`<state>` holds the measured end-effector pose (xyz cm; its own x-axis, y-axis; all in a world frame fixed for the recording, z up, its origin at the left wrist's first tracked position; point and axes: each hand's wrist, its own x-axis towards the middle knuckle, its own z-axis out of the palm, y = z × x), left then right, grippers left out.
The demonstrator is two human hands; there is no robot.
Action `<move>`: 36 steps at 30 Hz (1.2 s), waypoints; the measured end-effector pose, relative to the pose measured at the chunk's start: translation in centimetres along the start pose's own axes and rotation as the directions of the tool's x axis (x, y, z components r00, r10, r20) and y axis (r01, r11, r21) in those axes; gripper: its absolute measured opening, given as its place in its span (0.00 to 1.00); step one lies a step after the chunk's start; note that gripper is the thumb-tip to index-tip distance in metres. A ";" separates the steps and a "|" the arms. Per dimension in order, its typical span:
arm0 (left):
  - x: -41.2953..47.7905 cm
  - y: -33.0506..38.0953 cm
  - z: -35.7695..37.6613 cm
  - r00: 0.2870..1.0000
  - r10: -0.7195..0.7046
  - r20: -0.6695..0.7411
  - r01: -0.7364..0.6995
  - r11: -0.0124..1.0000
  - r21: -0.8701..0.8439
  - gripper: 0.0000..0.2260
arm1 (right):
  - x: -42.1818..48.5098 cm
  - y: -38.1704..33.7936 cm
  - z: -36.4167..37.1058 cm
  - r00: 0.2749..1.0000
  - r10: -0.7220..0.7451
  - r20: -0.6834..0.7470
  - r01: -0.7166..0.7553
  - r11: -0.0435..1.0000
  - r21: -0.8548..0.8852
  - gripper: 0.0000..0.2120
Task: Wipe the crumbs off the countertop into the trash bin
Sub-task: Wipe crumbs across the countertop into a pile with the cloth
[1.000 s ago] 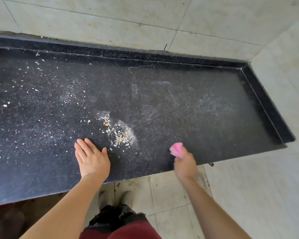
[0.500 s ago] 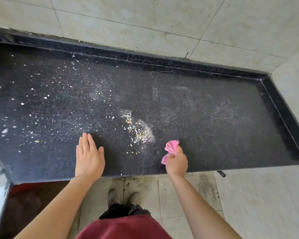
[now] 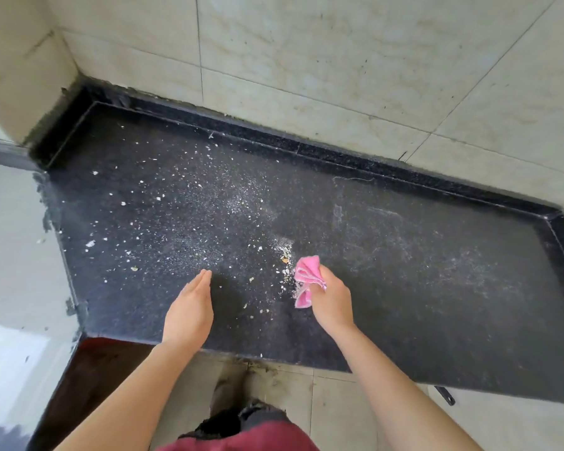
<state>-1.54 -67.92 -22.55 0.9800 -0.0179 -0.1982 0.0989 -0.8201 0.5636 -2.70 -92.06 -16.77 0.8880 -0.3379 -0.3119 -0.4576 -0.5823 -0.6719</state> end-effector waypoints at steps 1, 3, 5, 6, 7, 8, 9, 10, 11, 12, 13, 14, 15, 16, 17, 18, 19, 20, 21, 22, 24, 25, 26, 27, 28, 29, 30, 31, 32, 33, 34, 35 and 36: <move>0.2 0.2 -0.6 0.999 -0.018 -0.030 0.017 1.000 -0.024 0.19 | 0.6 -0.5 -0.4 0.999 -0.019 0.026 0.020 1.000 -0.022 0.19; 0.7 0.7 -1.6 0.995 -0.040 -0.094 0.035 0.998 -0.048 0.16 | 1.4 -1.8 -0.4 0.995 -0.056 0.084 0.061 0.997 -0.051 0.19; 0.8 0.9 -3.0 0.979 -0.120 -0.163 0.102 0.988 -0.115 0.13 | 1.9 -3.4 0.9 0.980 -0.106 0.170 0.119 0.990 -0.070 0.17; 0.8 0.9 -3.6 0.967 -0.170 -0.190 0.141 0.977 -0.157 0.12 | 2.0 -4.1 1.7 0.969 -0.130 0.210 0.149 0.986 -0.076 0.16; 0.7 0.8 -4.3 0.952 -0.215 -0.218 0.173 0.965 -0.197 0.10 | 2.1 -5.1 2.6 0.955 -0.163 0.249 0.188 0.979 -0.078 0.16; 0.5 0.6 -4.8 0.939 -0.247 -0.239 0.195 0.955 -0.223 0.09 | 2.0 -6.0 3.5 0.937 -0.202 0.286 0.233 0.970 -0.076 0.16; 0.2 0.4 -5.4 0.927 -0.273 -0.257 0.214 0.948 -0.236 0.07 | 1.9 -7.0 4.6 0.916 -0.244 0.319 0.280 0.957 -0.071 0.16; -0.1 0.1 -6.0 0.915 -0.297 -0.273 0.234 0.942 -0.242 0.06 | 1.7 -7.8 5.5 0.897 -0.275 0.345 0.317 0.946 -0.069 0.16; -0.5 -0.3 -6.6 0.901 -0.325 -0.286 0.261 0.935 -0.242 0.06 | 1.5 -8.7 6.4 0.882 -0.297 0.367 0.344 0.936 -0.070 0.16; -1.0 -0.9 -7.2 0.887 -0.352 -0.300 0.290 0.929 -0.232 0.09 | 1.2 -9.5 7.3 0.866 -0.314 0.389 0.367 0.928 -0.069 0.16; -1.5 -1.7 -7.8 0.872 -0.368 -0.324 0.313 0.926 -0.209 0.13 | 0.7 -10.3 8.3 0.850 -0.326 0.413 0.385 0.920 -0.066 0.16; -2.1 -2.6 -8.1 0.857 -0.371 -0.357 0.327 0.928 -0.180 0.18 | 0.2 -10.9 9.2 0.835 -0.336 0.435 0.401 0.914 -0.065 0.16; -2.8 -3.8 -8.6 0.837 -0.379 -0.394 0.337 0.925 -0.174 0.22 | -0.6 -11.6 10.5 0.815 -0.352 0.460 0.423 0.904 -0.059 0.15; -3.5 -4.9 -9.1 0.822 -0.380 -0.426 0.330 0.925 -0.188 0.24 | -1.4 -12.1 11.6 0.798 -0.362 0.482 0.437 0.898 -0.049 0.14; -4.1 -5.9 -9.5 0.808 -0.380 -0.450 0.321 0.925 -0.205 0.23 | -2.1 -12.5 12.7 0.783 -0.370 0.501 0.444 0.896 -0.032 0.14; -4.8 -6.9 -9.9 0.794 -0.383 -0.471 0.317 0.923 -0.216 0.22 | -3.0 -12.9 13.8 0.768 -0.375 0.520 0.449 0.894 -0.018 0.14; -5.5 -8.1 -10.3 0.782 -0.394 -0.483 0.324 0.919 -0.224 0.21 | -4.0 -13.3 15.0 0.755 -0.378 0.535 0.450 0.893 -0.004 0.15; -6.4 -9.4 -10.7 0.772 -0.410 -0.485 0.337 0.912 -0.234 0.19 | -5.1 -13.8 16.3 0.743 -0.383 0.548 0.454 0.891 0.007 0.15; -7.3 -10.7 -11.3 0.762 -0.431 -0.483 0.356 0.902 -0.244 0.18 | -6.4 -14.3 17.6 0.733 -0.389 0.558 0.459 0.888 0.016 0.15; -8.2 -12.1 -11.7 0.754 -0.447 -0.480 0.376 0.894 -0.243 0.18 | -7.7 -14.7 18.8 0.724 -0.394 0.566 0.467 0.884 0.019 0.15; -10.6 -15.7 -12.9 0.747 -0.463 -0.478 0.400 0.886 -0.233 0.16 | -11.0 -15.7 21.8 0.709 -0.396 0.583 0.467 0.884 0.032 0.14; -11.5 -16.9 -13.2 0.741 -0.468 -0.481 0.409 0.883 -0.229 0.14 | -12.1 -15.9 22.6 0.698 -0.393 0.599 0.467 0.884 0.036 0.14; -12.8 -18.6 -13.7 0.736 -0.480 -0.477 0.423 0.876 -0.229 0.13 | -13.8 -16.2 23.9 0.684 -0.392 0.615 0.472 0.881 0.036 0.14; -13.9 -20.1 -14.0 0.736 -0.485 -0.473 0.429 0.874 -0.228 0.10 | -15.1 -16.4 25.0 0.673 -0.388 0.629 0.478 0.878 0.030 0.14; -15.0 -21.6 -14.2 0.739 -0.486 -0.466 0.432 0.873 -0.224 0.07 | -16.4 -16.6 26.0 0.660 -0.392 0.641 0.495 0.869 0.022 0.14; -16.7 -23.5 -14.4 0.742 -0.492 -0.456 0.439 0.870 -0.225 0.06 | -18.2 -17.0 27.3 0.645 -0.395 0.654 0.505 0.863 0.022 0.15; -17.8 -24.6 -14.5 0.740 -0.499 -0.451 0.444 0.866 -0.230 0.10 | -19.2 -17.2 27.9 0.632 -0.399 0.664 0.512 0.859 0.029 0.15; -18.9 -25.5 -14.5 0.729 -0.514 -0.453 0.449 0.858 -0.251 0.13 | -20.2 -17.3 28.5 0.616 -0.399 0.679 0.517 0.855 0.034 0.16; -20.1 -26.4 -14.8 0.709 -0.532 -0.463 0.453 0.847 -0.278 0.16 | -21.4 -17.5 29.2 0.594 -0.402 0.697 0.531 0.846 0.035 0.16; -21.2 -27.2 -15.0 0.683 -0.548 -0.484 0.460 0.837 -0.297 0.18 | -22.5 -17.6 29.8 0.572 -0.405 0.714 0.554 0.832 0.028 0.17; -22.3 -28.1 -15.2 0.657 -0.570 -0.494 0.478 0.821 -0.313 0.19 | -23.7 -17.6 30.4 0.541 -0.416 0.731 0.596 0.803 0.015 0.17; -24.1 -29.4 -15.5 0.631 -0.590 -0.504 0.498 0.806 -0.320 0.20 | -25.5 -17.6 31.4 0.504 -0.427 0.751 0.645 0.765 0.002 0.17; -24.6 -29.8 -15.6 0.620 -0.598 -0.509 0.510 0.799 -0.318 0.20 | -26.1 -17.4 31.4 0.474 -0.439 0.763 0.695 0.719 -0.019 0.17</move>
<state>-25.90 -34.10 -21.95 0.6360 0.7700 -0.0515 0.6336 -0.4828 0.6045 -16.49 -49.87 -18.07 0.6564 0.6596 -0.3661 0.2876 -0.6675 -0.6869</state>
